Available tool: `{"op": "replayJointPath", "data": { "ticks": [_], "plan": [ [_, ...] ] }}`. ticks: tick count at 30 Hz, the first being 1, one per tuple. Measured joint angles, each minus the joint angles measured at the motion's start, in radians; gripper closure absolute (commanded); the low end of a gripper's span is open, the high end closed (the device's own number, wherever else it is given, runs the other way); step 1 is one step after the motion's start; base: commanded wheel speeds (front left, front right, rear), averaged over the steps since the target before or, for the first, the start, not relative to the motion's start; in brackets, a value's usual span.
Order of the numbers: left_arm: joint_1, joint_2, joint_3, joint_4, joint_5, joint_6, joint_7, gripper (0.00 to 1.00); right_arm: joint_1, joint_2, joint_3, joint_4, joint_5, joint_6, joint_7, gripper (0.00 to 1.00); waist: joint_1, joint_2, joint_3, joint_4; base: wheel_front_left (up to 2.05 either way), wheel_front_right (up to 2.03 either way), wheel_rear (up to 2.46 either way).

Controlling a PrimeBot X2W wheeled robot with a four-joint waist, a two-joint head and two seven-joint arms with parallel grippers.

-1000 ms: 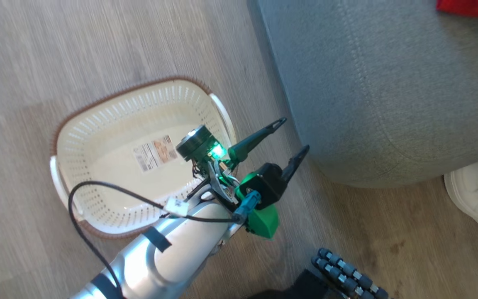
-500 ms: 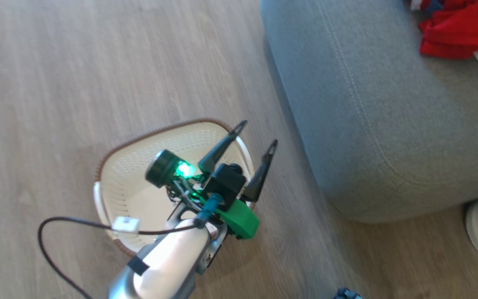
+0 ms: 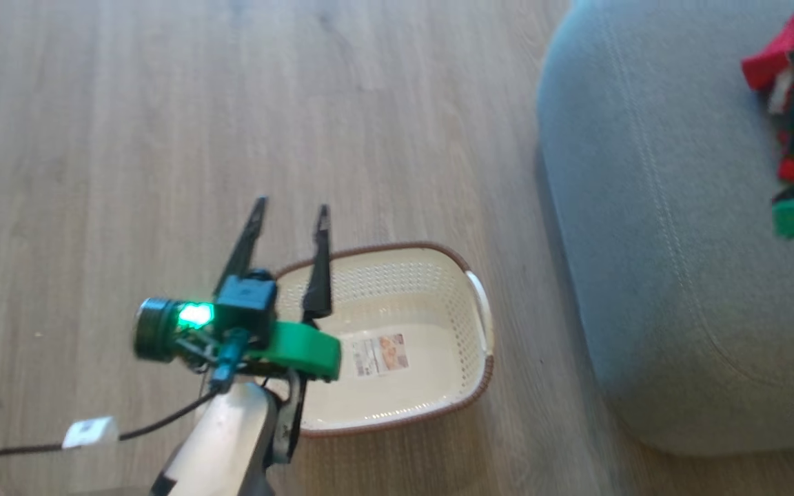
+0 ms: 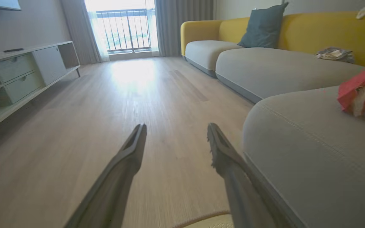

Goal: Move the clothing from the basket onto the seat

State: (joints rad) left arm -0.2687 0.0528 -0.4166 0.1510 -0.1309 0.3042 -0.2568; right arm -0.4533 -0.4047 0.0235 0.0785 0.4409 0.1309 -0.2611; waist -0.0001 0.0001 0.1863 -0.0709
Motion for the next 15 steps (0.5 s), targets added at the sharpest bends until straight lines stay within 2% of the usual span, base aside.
{"op": "replayJointPath", "data": {
  "ticks": [5, 10, 15],
  "plan": [
    [0.055, -0.002, 0.061, -0.008, 0.000, 0.019, 0.000, 0.00, 0.094, 0.061, 0.007, 0.081, 0.080, 0.000, 0.000, 0.00, 0.0000, 0.0000, -0.043, 0.053, 0.00, 0.00, 0.00],
    [0.108, -0.002, 0.093, 0.007, 0.009, 0.025, 0.000, 0.00, 0.170, 0.108, 0.061, 0.225, 0.144, 0.000, 0.000, 0.00, 0.0000, 0.0000, -0.084, 0.086, 0.00, 0.00, 0.00],
    [0.133, -0.002, 0.094, 0.032, 0.009, 0.024, 0.000, 0.00, 0.190, 0.121, 0.109, 0.348, 0.171, 0.000, 0.002, 0.00, 0.0000, 0.0000, -0.109, 0.100, 0.00, 0.00, 0.00]
  ]
}}
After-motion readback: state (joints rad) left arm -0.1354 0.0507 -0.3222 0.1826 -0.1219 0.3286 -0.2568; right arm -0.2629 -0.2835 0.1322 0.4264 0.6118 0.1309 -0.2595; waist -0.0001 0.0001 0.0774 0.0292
